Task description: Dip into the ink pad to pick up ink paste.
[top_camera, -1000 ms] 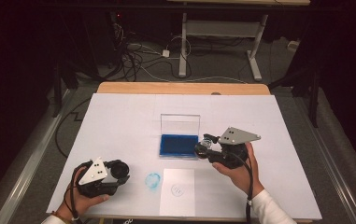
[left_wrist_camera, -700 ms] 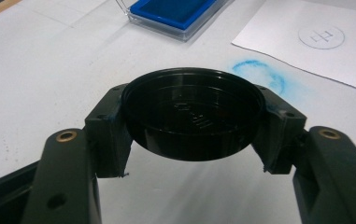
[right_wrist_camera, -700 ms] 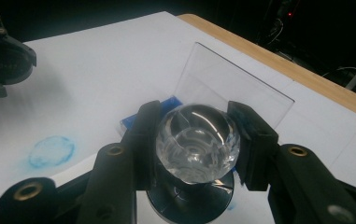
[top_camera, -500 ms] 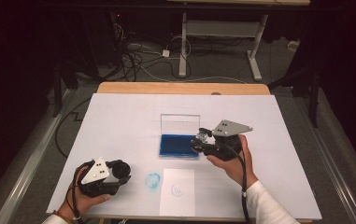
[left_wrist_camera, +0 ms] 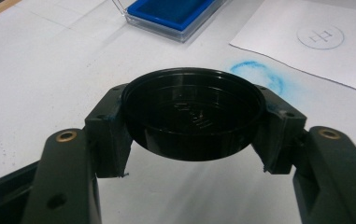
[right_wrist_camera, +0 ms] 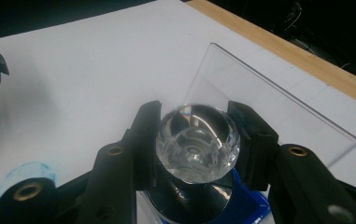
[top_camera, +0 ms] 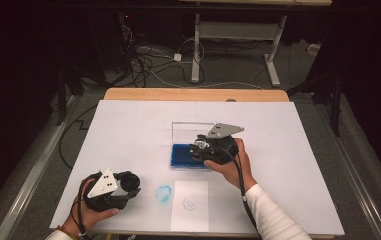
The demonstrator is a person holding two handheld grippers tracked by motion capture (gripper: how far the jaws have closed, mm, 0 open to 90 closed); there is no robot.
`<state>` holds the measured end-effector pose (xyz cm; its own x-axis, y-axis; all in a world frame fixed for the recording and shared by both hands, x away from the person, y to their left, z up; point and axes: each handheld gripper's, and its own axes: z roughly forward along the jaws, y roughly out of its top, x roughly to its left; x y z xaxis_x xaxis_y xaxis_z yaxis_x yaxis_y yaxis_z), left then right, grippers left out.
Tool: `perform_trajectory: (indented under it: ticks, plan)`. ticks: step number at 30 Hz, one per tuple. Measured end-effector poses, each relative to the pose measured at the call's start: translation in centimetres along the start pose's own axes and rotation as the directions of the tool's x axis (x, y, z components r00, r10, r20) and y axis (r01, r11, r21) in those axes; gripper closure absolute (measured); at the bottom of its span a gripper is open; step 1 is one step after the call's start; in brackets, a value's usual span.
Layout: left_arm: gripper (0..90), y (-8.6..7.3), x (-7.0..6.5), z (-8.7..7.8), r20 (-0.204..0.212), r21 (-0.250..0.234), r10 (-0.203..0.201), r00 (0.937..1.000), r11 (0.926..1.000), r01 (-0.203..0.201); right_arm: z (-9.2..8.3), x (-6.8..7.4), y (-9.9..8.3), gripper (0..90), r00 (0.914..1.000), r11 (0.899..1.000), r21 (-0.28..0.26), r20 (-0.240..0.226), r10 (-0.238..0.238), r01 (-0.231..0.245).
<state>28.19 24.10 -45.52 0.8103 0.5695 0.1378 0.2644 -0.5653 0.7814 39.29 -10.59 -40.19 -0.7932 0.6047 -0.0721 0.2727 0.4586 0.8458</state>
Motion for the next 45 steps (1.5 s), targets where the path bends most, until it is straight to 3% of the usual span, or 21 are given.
perform_trajectory:
  ticks: [12,19,28,32,45]
  plan:
    - [36.3,0.0,0.1,-0.1,0.006,-0.010,0.001,1.0000,1.0000,-0.001,4.8,1.4,0.4,57.4,0.9998,0.998,0.065,-0.013,-0.018,0.019]
    - [36.3,0.0,0.2,-0.3,0.004,-0.006,0.010,0.9999,0.9999,-0.010,6.4,1.8,0.2,57.5,0.9996,0.995,0.092,-0.012,-0.026,0.027]
    - [36.2,0.0,0.2,-0.1,0.008,-0.008,0.004,1.0000,1.0000,-0.004,6.9,1.6,0.1,57.4,0.9998,0.995,0.101,-0.009,-0.020,0.021]
    - [36.2,0.0,0.2,0.0,0.012,-0.006,0.002,0.9999,1.0000,-0.002,6.9,1.4,0.0,57.4,0.9999,0.995,0.104,-0.012,0.005,-0.003]
    - [36.2,0.0,0.0,-0.1,0.012,-0.001,0.005,0.9999,1.0000,-0.005,6.8,1.9,-0.3,57.3,0.9996,0.995,0.095,0.026,0.013,-0.015]
